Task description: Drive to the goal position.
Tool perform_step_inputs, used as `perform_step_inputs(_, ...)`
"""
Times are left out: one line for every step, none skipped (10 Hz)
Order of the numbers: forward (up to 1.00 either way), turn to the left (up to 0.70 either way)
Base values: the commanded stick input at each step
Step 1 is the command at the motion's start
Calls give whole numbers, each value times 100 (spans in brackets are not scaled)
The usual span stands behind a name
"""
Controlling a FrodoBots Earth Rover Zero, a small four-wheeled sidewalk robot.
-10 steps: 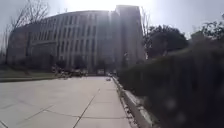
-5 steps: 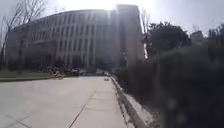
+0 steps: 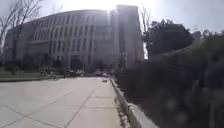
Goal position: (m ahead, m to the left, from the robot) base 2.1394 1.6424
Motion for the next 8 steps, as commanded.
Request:
perform_step_inputs(100,0)
perform_step_inputs(100,0)
perform_step_inputs(100,18)
perform_step_inputs(100,40)
perform_step_inputs(100,32)
perform_step_inputs(100,13)
perform_step_inputs(100,0)
perform_step_inputs(100,0)
